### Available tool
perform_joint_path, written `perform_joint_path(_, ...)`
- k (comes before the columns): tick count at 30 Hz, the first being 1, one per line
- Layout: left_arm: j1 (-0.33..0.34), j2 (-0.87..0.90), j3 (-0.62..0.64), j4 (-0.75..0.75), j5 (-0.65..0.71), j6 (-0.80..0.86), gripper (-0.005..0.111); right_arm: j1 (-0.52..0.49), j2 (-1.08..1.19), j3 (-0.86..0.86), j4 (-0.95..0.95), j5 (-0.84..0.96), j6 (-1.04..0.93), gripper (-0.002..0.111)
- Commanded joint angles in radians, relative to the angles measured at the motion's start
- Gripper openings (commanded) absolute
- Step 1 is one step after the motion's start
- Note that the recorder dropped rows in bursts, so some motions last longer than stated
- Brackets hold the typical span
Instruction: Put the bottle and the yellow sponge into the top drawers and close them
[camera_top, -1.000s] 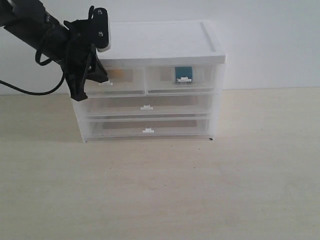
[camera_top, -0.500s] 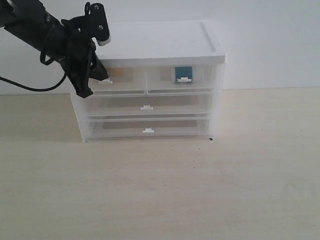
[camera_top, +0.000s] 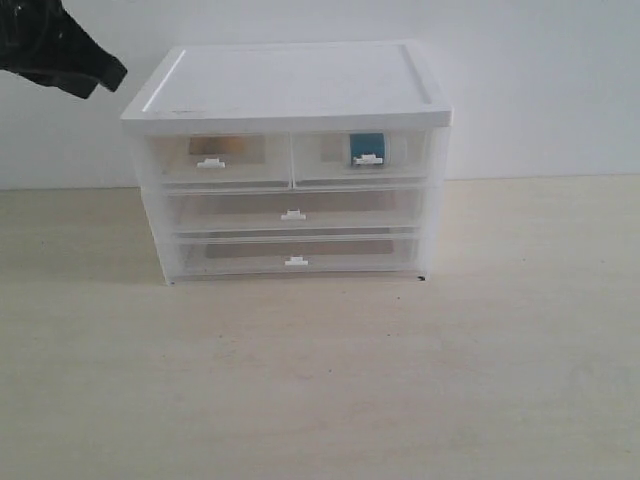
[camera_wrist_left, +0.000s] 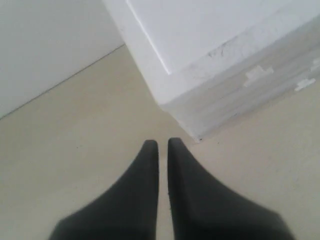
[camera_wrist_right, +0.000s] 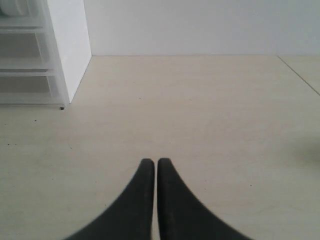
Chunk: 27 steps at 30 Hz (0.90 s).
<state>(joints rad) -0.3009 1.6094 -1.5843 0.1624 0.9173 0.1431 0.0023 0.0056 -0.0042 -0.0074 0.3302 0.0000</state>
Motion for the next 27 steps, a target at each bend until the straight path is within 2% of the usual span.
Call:
perform_joint_path(1,0.0,-0.095,0.082,0.01,-0.004,-0.15,0.004,-0.002,-0.006,0.004,-0.001,-0.008,0.0,0.0)
perform_joint_path(2,0.0,-0.112,0.106,0.01,-0.013,-0.155,0.004,-0.002,-0.006,0.004,-0.001,-0.008,0.0,0.0)
perform_joint_path(6,0.0,-0.278,0.353,0.01,-0.139,-0.199,0.004,-0.002,-0.006,0.004,-0.001,-0.008,0.0,0.0)
perform_joint_path(12,0.0,-0.432,0.567,0.01,-0.251,-0.225,0.004,-0.002,-0.006,0.004,-0.001,-0.008,0.0,0.0)
perform_joint_path(19,0.0,-0.607,0.738,0.008,-0.298,-0.245,0.004,-0.002,-0.006,0.004,-0.001,-0.008,0.0,0.0)
perform_joint_path(24,0.0,-0.718,0.818,0.006,-0.226,-0.309,0.004,-0.002,-0.006,0.004,-0.001,-0.008,0.0,0.0)
perform_joint_path(27,0.0,-0.77,0.869,0.01,-0.275,-0.309,0.004,-0.002,-0.006,0.004,-0.001,-0.008,0.0,0.0)
